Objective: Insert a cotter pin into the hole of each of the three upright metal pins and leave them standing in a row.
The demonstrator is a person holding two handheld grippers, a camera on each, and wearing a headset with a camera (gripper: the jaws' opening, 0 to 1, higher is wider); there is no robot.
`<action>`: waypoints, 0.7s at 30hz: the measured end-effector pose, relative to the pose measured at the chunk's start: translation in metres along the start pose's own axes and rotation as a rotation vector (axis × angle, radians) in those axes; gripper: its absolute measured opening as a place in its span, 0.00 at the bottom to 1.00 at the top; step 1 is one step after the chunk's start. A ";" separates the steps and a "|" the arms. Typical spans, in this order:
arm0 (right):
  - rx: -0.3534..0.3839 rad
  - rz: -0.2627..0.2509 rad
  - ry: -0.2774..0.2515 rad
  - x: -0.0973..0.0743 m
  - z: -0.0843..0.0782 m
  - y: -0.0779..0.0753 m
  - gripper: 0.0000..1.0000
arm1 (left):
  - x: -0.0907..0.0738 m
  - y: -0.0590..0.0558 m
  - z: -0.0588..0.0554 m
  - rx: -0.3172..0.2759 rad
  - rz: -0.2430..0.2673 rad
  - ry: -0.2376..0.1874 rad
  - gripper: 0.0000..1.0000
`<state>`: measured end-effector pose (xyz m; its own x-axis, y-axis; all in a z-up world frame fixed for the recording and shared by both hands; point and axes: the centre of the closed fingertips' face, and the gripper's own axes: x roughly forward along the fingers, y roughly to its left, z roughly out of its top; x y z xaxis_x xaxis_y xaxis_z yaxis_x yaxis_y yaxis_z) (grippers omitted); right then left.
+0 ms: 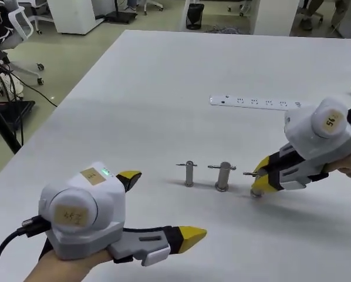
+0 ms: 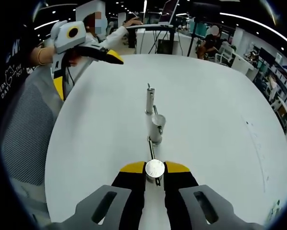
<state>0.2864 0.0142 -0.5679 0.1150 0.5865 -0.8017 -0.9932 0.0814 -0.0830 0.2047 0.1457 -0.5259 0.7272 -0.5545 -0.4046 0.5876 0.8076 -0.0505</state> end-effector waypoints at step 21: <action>0.006 0.032 0.006 0.002 -0.007 -0.013 0.09 | 0.001 0.000 -0.003 -0.012 -0.004 0.005 0.89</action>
<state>0.2996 0.0091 -0.5726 0.0830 0.5843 -0.8073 -0.9963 0.0673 -0.0537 0.2048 0.1456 -0.5290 0.7231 -0.5570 -0.4086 0.5865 0.8075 -0.0628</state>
